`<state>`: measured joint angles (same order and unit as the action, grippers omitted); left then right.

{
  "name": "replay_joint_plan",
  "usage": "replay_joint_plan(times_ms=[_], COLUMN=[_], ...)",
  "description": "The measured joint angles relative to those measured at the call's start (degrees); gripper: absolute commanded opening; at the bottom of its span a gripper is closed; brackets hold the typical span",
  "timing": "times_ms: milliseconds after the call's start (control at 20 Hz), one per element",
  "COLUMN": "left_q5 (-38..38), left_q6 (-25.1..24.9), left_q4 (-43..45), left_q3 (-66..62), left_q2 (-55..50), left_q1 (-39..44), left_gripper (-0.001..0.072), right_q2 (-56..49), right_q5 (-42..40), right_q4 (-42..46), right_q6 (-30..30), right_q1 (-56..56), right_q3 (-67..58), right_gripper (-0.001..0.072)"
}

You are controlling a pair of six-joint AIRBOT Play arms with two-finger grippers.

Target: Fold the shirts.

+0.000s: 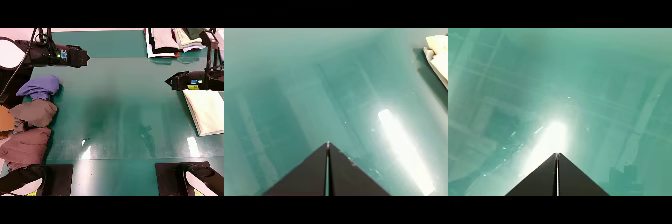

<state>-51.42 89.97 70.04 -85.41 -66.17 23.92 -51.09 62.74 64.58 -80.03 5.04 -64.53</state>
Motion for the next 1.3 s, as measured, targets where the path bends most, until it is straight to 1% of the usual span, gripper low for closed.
replay_joint_plan(times_ms=[650, 700, 750, 800, 850, 950, 1050, 1150, 1300], left_q5=[0.3, 0.9, 1.7, 2.2, 2.7, 2.5, 0.4, -2.2, -5.0], left_q6=[0.0, -0.3, -0.9, -1.0, 0.1, 3.9, 6.5, 7.9, 9.0], left_q4=[0.0, 0.1, 1.3, 3.7, 7.3, 14.7, 20.5, 23.5, 25.9], left_q3=[0.0, 0.0, 0.0, 0.0, 0.0, 0.0, 0.0, 0.0, 0.0], left_q2=[0.0, 0.0, 0.0, 0.0, -0.1, -1.0, -3.0, -6.3, -12.8], left_q1=[0.0, 0.0, -0.2, -0.9, -1.9, -5.4, -10.6, -15.7, -22.1], left_gripper=[0.0025, 0.0146, 0.0465, 0.0628, 0.0631, 0.0631, 0.0632, 0.0632, 0.0632], right_q2=[0.0, 0.0, 0.0, 0.0, 0.0, 0.0, 0.0, 0.0, 0.0], right_q5=[0.0, 0.0, 0.0, 0.0, 0.0, 0.0, 0.0, 0.0, 0.0], right_q4=[-0.1, -0.1, -0.1, -0.1, -0.1, -0.1, -0.1, -0.1, -0.1], right_q6=[0.0, 0.0, 0.0, 0.0, 0.0, 0.0, 0.0, 0.0, 0.0], right_q1=[0.1, 0.1, 0.1, 0.1, 0.1, 0.1, 0.1, 0.1, 0.1], right_q3=[0.0, 0.0, 0.0, 0.0, 0.0, 0.0, 0.0, 0.0, 0.0], right_gripper=[0.0017, 0.0017, 0.0017, 0.0017, 0.0017, 0.0017, 0.0017, 0.0017, 0.0017])
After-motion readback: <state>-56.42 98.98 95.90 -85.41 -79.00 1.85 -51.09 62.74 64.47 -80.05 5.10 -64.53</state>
